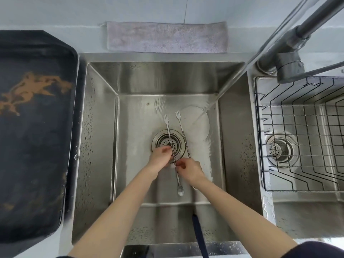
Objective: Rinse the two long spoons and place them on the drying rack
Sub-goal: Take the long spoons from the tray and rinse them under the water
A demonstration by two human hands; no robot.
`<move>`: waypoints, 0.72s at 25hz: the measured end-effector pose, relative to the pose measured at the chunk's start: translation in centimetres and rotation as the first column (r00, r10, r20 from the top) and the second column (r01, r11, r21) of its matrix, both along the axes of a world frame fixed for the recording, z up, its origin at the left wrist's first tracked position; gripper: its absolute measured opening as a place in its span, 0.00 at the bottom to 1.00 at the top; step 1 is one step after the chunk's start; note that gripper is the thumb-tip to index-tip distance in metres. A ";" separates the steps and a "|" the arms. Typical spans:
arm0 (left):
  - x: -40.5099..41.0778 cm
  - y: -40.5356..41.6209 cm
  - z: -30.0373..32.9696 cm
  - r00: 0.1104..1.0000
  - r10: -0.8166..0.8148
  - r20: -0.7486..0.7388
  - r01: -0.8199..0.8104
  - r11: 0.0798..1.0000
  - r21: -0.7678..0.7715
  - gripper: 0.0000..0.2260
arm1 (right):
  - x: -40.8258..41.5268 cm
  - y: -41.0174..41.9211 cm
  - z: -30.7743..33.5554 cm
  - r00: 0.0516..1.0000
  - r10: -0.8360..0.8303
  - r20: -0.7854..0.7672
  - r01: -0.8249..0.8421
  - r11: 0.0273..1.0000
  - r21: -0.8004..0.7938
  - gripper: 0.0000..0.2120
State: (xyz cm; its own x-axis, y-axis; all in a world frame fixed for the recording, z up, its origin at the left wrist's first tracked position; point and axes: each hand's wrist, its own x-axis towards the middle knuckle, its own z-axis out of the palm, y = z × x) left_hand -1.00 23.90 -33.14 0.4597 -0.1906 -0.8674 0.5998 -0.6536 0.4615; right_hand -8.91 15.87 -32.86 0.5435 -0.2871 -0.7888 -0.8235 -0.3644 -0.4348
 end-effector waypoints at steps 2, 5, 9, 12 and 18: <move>-0.1 0.2 0.0 0.997 -0.068 0.026 0.068 0.998 0.012 0.17 | 0.0 -0.1 0.1 1.000 0.015 0.007 -0.015 1.000 0.007 0.15; -0.1 0.4 0.6 0.965 -0.233 0.117 0.227 0.972 0.064 0.18 | 0.1 -0.1 0.6 0.999 0.030 0.021 -0.030 1.000 0.003 0.15; -0.2 1.0 1.9 0.855 -0.452 0.253 0.410 0.889 0.203 0.19 | 0.1 -0.4 1.6 0.998 0.060 0.033 -0.060 0.998 -0.019 0.16; -0.3 1.5 3.5 0.721 -0.615 0.319 0.513 0.783 0.351 0.19 | -0.2 -0.7 3.1 0.992 0.116 0.051 -0.113 0.992 -0.063 0.16; -0.5 1.9 7.7 0.463 -0.812 0.356 0.610 0.583 0.537 0.17 | -1.2 -2.1 7.1 0.945 0.322 0.056 -0.309 0.936 -0.171 0.21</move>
